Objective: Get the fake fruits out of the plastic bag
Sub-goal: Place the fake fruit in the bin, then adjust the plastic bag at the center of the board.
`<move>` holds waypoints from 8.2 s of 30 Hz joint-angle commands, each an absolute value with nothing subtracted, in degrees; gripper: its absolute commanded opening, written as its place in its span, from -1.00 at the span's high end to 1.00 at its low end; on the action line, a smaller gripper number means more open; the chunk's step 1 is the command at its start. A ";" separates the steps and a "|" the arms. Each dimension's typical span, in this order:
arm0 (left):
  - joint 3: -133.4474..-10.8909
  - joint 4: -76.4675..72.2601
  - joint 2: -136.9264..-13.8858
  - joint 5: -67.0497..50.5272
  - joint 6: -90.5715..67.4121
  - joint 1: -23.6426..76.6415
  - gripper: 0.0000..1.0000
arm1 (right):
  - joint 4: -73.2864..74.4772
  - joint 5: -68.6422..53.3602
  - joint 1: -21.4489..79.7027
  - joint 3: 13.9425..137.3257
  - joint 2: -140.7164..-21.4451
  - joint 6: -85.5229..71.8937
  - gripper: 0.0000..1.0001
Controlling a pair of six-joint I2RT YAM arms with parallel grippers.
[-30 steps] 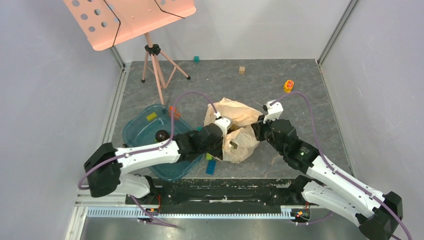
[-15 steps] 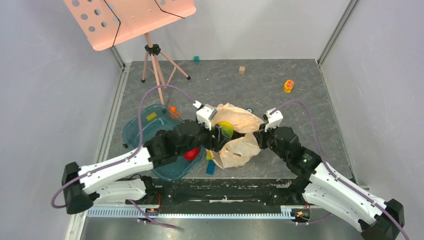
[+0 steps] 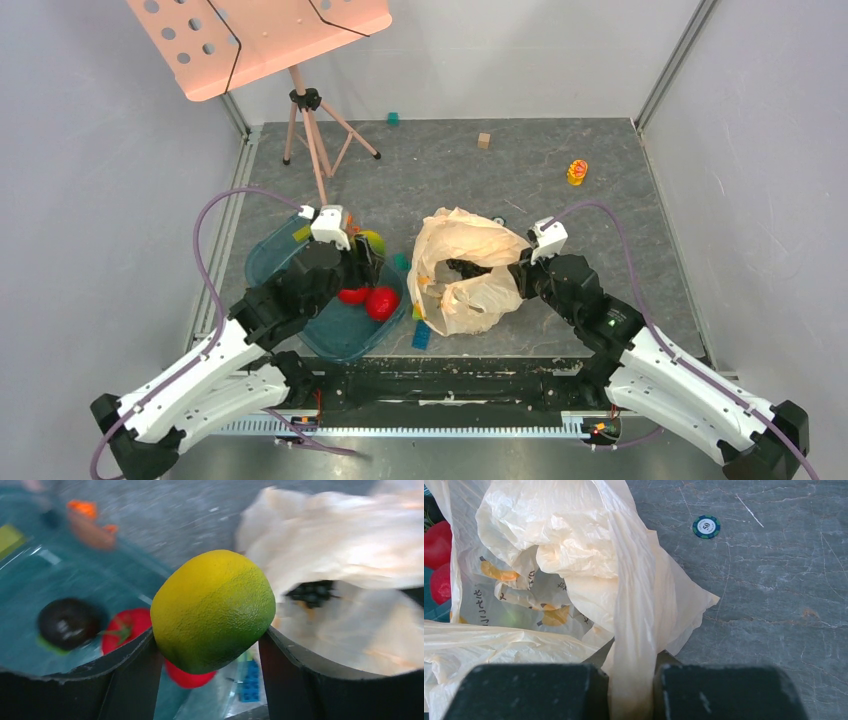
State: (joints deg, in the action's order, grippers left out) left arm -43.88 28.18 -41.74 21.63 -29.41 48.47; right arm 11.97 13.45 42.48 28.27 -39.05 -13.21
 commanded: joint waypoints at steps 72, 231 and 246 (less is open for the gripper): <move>-43.84 22.66 -49.44 3.35 -34.61 19.16 -0.99 | 25.55 4.19 42.45 49.82 -40.82 -4.31 -0.67; -33.99 -19.20 -64.04 4.91 -40.76 60.64 0.96 | 8.63 20.91 34.44 24.55 -58.86 -27.85 1.00; -34.02 -19.21 -64.80 5.28 -40.32 61.52 0.95 | 13.03 31.47 31.29 29.15 -57.76 -23.17 1.00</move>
State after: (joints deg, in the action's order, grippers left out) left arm -32.84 -17.43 -64.95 5.26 -39.27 60.99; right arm 12.03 24.97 32.08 25.23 -60.03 -24.75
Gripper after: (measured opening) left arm 0.025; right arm 0.004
